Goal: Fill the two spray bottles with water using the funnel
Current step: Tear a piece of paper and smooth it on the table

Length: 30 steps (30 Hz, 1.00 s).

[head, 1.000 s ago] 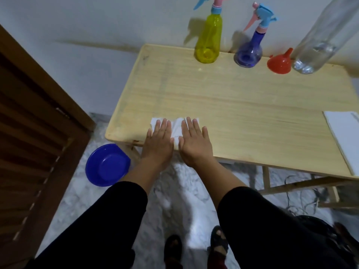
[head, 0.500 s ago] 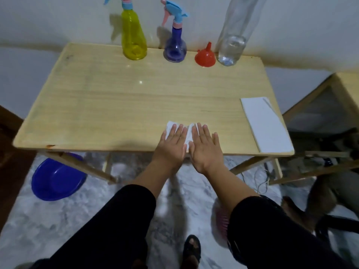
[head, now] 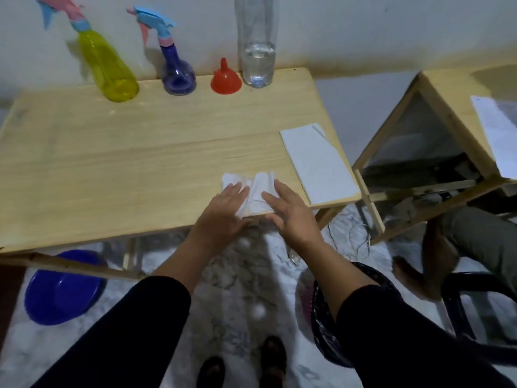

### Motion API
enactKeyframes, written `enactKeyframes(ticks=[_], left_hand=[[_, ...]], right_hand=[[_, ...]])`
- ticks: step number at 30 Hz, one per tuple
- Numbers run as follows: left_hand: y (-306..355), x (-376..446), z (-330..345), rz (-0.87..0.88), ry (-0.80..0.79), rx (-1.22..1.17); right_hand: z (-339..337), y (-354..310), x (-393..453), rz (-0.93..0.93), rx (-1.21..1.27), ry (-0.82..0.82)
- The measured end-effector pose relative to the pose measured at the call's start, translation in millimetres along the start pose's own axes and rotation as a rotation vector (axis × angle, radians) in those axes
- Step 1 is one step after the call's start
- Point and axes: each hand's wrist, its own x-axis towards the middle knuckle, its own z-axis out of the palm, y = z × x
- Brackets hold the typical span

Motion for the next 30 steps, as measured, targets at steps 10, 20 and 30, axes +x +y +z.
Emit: enactKeyframes(ticks=[10,20,30], left_hand=[[6.5,-27.0,-26.5,-0.019,0.263,-0.276],[125.9,0.2,-49.2,0.235,0.166,-0.450],[258.6,26.6,94.4,0.370,-0.178,-0.452]], right_hand=[[-13.0,-32.8,-27.5,0.131,-0.043,0.257],[-102.6,-41.9,-126.0,0.509,0.009,0.580],[-106.8,96.9,-250.4,0.913,-0.035,0.612]])
